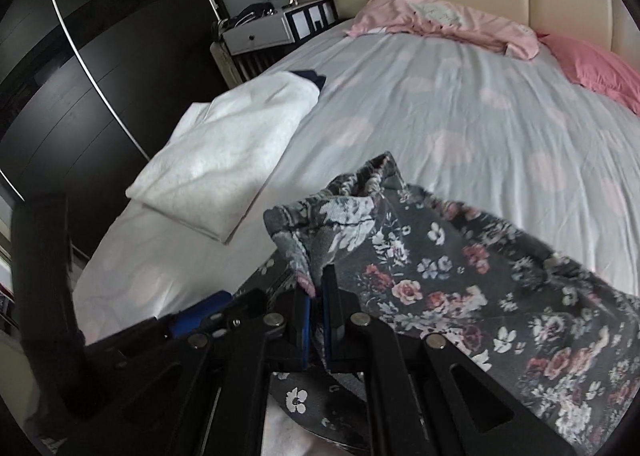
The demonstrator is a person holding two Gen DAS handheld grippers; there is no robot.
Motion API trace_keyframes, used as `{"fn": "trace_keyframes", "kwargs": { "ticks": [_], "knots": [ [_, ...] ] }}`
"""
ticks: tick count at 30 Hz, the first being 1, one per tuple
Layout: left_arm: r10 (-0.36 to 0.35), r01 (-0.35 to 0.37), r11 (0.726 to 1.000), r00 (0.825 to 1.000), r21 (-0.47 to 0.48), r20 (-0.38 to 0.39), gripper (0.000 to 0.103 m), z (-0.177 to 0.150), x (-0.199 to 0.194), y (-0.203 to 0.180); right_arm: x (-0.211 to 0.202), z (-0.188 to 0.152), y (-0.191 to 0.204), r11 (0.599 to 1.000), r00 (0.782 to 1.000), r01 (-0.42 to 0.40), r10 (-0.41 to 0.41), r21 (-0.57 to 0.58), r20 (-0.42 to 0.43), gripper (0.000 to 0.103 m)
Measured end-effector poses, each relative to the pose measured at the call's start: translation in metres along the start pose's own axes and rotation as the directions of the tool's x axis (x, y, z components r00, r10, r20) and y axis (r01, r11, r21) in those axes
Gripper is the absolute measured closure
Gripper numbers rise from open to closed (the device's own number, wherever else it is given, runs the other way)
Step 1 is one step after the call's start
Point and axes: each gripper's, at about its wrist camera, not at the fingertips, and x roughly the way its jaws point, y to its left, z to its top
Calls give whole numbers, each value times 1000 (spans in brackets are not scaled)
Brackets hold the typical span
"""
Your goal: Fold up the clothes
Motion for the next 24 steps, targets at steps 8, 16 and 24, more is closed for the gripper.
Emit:
{"fn": "trace_keyframes", "kwargs": {
  "ticks": [8, 16, 24],
  "knots": [
    [64, -61, 994, 997, -86, 37, 70, 0, -5, 22, 23, -17, -1, 996, 993, -78, 75, -34, -86, 92],
    [17, -9, 998, 993, -69, 120, 70, 0, -23, 19, -18, -36, -6, 992, 989, -128, 127, -2, -81, 87],
    [-169, 167, 986, 976, 28, 141, 44, -3, -39, -11, -93, -90, -50, 989, 995, -92, 96, 113, -30, 82]
  ]
}}
